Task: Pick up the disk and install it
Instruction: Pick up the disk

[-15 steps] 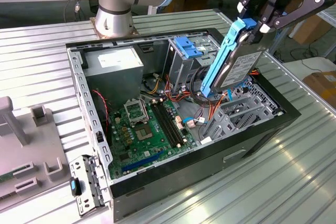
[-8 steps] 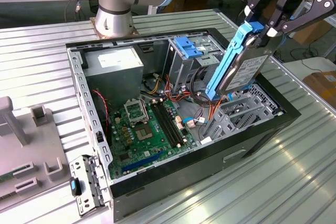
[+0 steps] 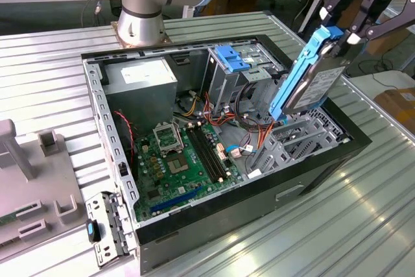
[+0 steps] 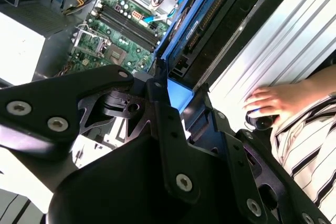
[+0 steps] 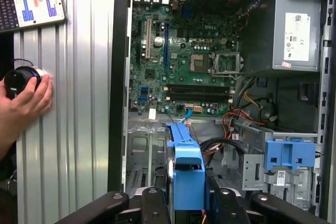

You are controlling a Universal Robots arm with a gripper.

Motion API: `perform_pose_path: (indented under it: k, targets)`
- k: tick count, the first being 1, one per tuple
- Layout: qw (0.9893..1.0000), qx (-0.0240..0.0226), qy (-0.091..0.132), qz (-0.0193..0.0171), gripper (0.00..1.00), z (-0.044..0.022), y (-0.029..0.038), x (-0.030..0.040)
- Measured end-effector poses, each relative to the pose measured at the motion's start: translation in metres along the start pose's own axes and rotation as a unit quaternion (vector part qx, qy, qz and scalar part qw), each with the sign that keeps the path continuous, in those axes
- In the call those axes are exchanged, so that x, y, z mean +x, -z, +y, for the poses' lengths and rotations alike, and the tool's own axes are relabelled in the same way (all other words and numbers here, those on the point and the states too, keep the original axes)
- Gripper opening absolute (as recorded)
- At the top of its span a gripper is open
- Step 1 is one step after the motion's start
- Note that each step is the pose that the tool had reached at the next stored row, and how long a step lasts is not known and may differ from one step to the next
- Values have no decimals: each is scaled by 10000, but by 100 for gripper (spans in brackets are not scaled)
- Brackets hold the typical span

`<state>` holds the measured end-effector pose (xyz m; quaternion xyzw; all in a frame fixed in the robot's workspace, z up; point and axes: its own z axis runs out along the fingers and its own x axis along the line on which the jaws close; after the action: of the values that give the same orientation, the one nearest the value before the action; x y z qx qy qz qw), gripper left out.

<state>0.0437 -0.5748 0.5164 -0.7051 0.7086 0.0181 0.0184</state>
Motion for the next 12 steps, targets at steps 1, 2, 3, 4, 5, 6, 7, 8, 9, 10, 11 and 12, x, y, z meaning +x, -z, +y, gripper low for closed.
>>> perform_pose_path:
  k: [1, 2, 3, 4, 5, 6, 7, 8, 9, 10, 11, 12]
  targets:
    - [10000, 0, -1, 0, 36, -22, 0, 5]
    - [10000, 0, -2, 0, 36, -38, -1, 11]
    - [10000, 0, -3, 0, 36, -56, -1, 24]
    - [10000, 0, -4, 0, 36, -70, -1, 35]
    - [10000, 0, -6, 0, 36, -103, -1, 63]
    - [10000, 0, -8, 0, 36, -121, -1, 81]
    - [10000, 0, -8, 0, 36, -133, 0, 99]
    - [10000, 0, -8, 0, 36, -150, 1, 150]
    - [10000, 0, -9, 0, 36, -156, 3, 195]
    - [10000, 0, -9, 1, 36, -156, 4, 206]
    - [10000, 0, -9, 0, 36, -156, -1, 217]
    - [10000, 0, -9, -1, 36, -156, -24, 231]
